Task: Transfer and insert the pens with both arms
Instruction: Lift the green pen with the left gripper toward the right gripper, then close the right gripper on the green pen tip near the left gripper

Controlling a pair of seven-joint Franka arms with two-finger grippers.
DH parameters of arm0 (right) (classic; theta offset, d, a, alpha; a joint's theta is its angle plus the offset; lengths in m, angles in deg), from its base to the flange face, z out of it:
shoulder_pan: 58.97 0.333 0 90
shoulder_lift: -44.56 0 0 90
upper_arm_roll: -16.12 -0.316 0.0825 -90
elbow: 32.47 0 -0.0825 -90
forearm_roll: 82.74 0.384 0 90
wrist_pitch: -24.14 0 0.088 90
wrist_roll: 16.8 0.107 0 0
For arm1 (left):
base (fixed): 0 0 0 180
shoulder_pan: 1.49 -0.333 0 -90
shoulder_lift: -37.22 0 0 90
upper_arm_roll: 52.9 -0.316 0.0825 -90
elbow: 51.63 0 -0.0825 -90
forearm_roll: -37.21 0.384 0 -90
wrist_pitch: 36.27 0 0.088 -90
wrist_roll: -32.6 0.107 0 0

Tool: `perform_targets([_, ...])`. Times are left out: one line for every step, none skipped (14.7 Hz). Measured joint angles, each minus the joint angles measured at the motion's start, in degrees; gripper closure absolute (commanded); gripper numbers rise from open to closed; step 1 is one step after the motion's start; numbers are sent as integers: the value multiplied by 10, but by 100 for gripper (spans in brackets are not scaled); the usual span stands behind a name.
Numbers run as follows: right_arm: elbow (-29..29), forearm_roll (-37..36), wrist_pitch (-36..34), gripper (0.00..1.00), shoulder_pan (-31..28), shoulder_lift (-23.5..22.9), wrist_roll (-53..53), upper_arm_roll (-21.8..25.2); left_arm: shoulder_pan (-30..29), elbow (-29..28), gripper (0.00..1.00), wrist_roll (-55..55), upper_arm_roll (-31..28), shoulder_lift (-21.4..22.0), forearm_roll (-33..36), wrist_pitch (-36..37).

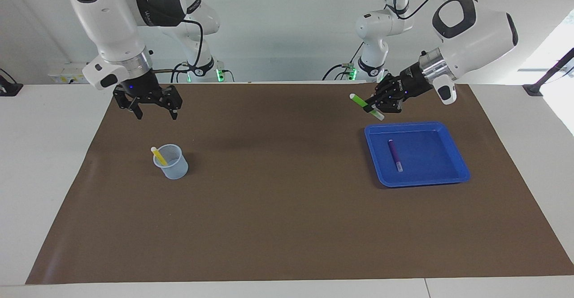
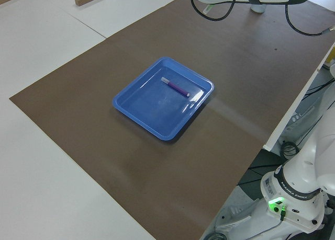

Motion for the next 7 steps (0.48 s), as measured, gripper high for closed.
perform_targets([0,34,2,0,0,0,1,-8,10,-7,100,-18,0,3,-19,-1])
perform_targets([0,67,6,0,0,0,8,-16,23,-16,100,-34,0,8,-38,-5])
perform_targets([0,98,13,0,0,0,23,-26,39,-25,100,-48,1,13,-52,-16])
perform_targets([0,124,24,0,0,0,44,-41,57,-35,100,-58,1,18,-62,-33])
perform_targets([0,148,41,0,0,0,70,-60,76,-47,100,-66,2,23,-76,-54])
perform_targets([0,168,59,0,0,0,96,-81,92,-61,100,-70,2,29,-95,-77])
perform_targets([0,181,76,0,1,0,122,-105,106,-77,100,-73,2,37,-114,-101])
